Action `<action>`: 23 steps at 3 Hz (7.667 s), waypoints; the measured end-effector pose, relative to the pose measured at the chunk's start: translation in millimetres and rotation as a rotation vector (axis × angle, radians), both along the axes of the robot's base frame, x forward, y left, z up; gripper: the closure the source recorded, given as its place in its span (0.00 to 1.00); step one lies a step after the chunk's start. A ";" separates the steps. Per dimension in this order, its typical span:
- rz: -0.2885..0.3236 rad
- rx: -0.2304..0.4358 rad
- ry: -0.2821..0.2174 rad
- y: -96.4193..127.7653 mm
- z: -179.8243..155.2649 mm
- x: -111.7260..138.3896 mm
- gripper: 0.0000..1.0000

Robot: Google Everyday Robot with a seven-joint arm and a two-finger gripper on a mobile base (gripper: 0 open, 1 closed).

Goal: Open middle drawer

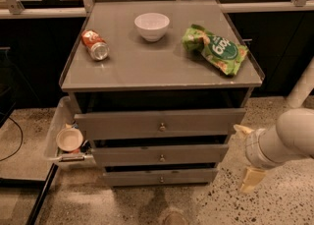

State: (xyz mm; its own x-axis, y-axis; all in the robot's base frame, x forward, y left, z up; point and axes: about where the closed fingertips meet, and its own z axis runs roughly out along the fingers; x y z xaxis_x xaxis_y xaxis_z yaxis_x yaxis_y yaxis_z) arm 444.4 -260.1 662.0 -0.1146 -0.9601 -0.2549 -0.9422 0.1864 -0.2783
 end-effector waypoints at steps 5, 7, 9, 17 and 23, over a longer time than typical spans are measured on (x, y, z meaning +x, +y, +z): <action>0.046 0.144 -0.076 -5.8 -136.4 28.5 0.00; 0.203 0.254 -0.172 6.2 -172.0 43.6 0.00; 0.223 0.282 -0.174 13.7 -179.7 48.1 0.00; 0.323 0.382 -0.144 82.0 -271.5 165.8 0.00; 0.323 0.382 -0.145 82.0 -262.2 166.6 0.76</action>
Offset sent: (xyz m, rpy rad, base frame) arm 0.0057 -0.0051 -0.0301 0.0031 0.0060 0.0017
